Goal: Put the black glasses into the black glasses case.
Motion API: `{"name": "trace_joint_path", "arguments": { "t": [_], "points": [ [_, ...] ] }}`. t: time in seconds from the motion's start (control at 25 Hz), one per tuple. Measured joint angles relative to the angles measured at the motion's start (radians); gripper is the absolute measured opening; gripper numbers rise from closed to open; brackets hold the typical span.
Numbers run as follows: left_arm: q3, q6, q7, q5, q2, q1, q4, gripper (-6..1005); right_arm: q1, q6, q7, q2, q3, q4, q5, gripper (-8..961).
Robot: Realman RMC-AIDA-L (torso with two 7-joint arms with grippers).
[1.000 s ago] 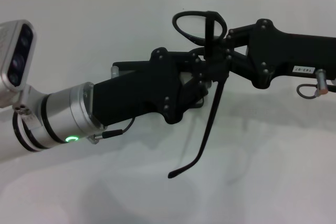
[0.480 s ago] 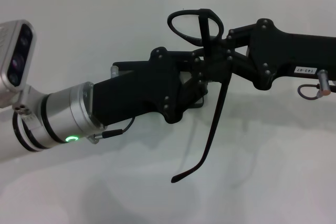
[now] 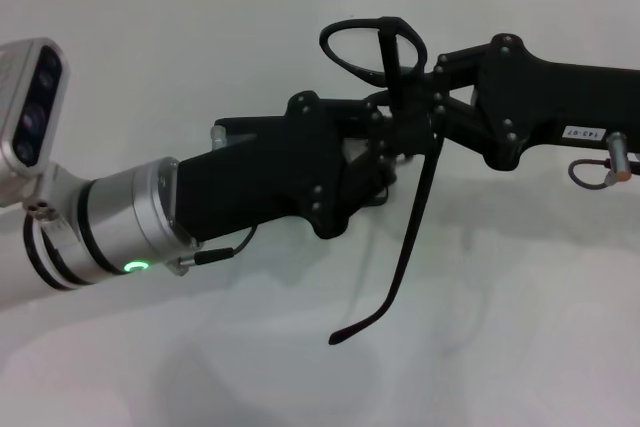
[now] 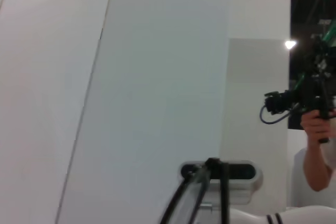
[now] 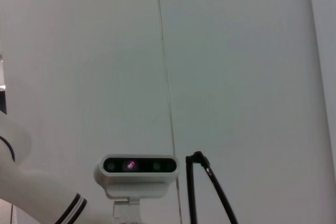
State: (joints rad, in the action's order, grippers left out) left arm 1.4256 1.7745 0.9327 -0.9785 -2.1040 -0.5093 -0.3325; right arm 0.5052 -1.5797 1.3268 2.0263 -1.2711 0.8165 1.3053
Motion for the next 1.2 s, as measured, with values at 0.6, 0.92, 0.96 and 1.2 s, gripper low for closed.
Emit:
{"name": "trace_joint_path", "arguments": {
  "t": [0.6,0.92,0.96,1.2],
  "points": [
    [0.029,0.177,-0.084,0.020,0.015,0.030,-0.032,86,-0.059,-0.221,-0.002,-0.009,0.208,-0.032,-0.111,85],
    [0.046,0.131,-0.109,-0.009,0.009,0.023,-0.010,84,-0.059,-0.450,-0.043,-0.002,0.263,-0.117,-0.336,84],
    [0.060,0.121,-0.121,-0.021,0.007,0.016,-0.010,84,-0.053,-0.453,-0.064,-0.001,0.257,-0.130,-0.356,84],
    [0.176,0.083,-0.176,-0.020,-0.002,-0.036,-0.011,83,0.041,-0.427,-0.273,0.001,0.179,-0.318,-0.422,84]
  ]
}}
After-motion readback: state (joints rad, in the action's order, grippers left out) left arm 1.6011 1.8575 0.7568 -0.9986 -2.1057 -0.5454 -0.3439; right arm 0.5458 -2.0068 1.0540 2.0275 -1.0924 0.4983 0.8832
